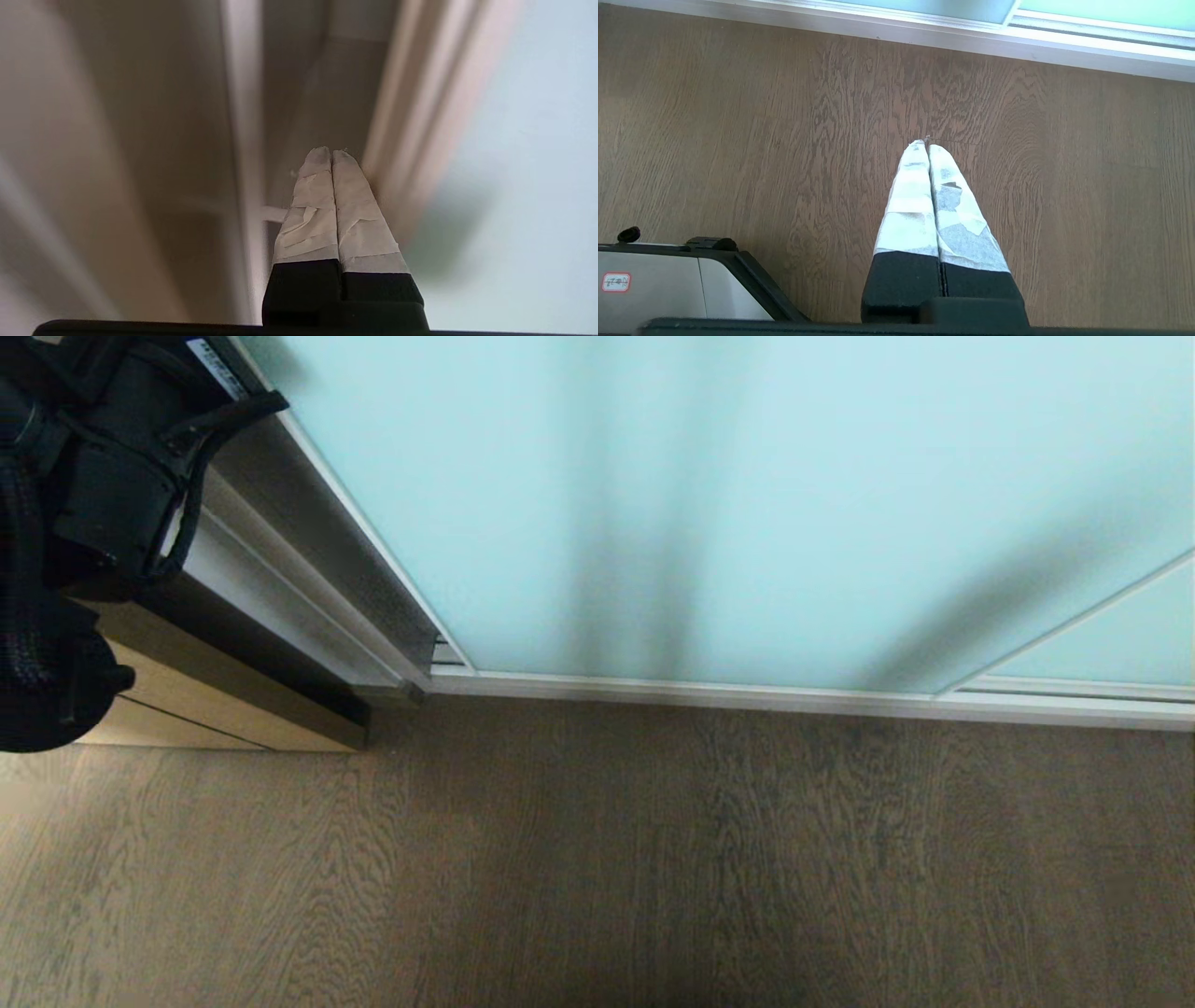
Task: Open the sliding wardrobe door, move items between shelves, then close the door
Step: Open the door
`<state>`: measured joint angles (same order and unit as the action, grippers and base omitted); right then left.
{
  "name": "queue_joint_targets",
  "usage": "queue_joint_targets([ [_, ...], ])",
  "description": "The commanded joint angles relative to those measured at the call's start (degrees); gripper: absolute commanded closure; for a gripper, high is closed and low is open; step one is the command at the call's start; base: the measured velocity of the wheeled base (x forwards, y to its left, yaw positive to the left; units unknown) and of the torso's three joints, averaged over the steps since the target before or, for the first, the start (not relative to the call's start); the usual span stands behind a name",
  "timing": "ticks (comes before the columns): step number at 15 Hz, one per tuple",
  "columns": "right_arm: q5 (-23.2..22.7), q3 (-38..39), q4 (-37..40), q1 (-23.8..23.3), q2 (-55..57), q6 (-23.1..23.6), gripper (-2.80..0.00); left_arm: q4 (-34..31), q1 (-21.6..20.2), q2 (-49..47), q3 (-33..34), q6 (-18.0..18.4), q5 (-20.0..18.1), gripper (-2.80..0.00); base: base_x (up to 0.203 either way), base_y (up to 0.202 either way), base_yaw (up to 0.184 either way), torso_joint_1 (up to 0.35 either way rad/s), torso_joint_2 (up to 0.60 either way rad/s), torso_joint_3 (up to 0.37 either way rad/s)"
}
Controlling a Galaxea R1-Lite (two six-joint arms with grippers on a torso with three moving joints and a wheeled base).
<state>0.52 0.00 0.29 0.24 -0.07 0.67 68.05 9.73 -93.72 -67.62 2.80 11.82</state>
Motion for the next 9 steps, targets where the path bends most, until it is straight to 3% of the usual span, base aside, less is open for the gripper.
queue_joint_targets([
  [1,0.0,0.0,-0.03,0.02,-0.1,0.04,0.0,0.31,2.42,-2.44,-2.94,-0.04,0.13,0.0,0.0,0.0,0.0,0.0,0.0,0.0],
  [4,0.0,0.0,-0.03,0.02,-0.1,0.04,0.0,0.29,7.4,-5.29,-6.77,1.46,0.3,0.0,0.0,0.0,0.0,0.0,0.0,0.0],
  [9,0.0,0.0,-0.03,0.02,-0.1,0.04,0.0,0.42,16.47,-9.09,-7.68,1.81,0.23,0.0,0.0,0.0,0.0,0.0,0.0,0.0],
])
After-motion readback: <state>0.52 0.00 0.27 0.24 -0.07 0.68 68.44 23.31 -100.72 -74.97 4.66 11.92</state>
